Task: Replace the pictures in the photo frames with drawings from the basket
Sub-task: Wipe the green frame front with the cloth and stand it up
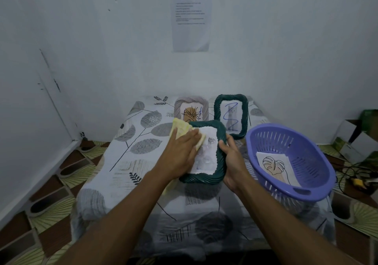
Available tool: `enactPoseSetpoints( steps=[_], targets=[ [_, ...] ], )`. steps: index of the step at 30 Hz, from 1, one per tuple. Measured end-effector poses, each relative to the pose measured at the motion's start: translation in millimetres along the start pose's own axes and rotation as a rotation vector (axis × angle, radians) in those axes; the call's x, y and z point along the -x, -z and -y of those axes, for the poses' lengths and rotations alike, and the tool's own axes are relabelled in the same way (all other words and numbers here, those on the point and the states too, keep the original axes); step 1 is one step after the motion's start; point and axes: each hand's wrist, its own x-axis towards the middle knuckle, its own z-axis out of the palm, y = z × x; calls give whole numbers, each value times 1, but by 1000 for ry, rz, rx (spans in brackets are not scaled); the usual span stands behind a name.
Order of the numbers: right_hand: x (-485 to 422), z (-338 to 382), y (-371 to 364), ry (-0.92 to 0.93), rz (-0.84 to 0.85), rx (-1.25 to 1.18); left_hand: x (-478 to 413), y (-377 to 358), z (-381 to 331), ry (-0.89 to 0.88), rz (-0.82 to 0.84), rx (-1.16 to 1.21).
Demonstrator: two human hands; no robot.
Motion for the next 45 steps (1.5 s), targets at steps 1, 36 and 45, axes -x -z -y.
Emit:
enactPoseSetpoints(
  steps=[1, 36, 45],
  targets=[
    [-2, 2, 0, 16, -21, -10, 4, -1, -4, -19, -1, 23],
    [4, -3, -1, -78, 30, -136, 35, -16, -4, -68, -176, 199],
    [2, -6, -2, -102, -10, -64, 40, 62, 41, 403, -565, 347]
  ],
)
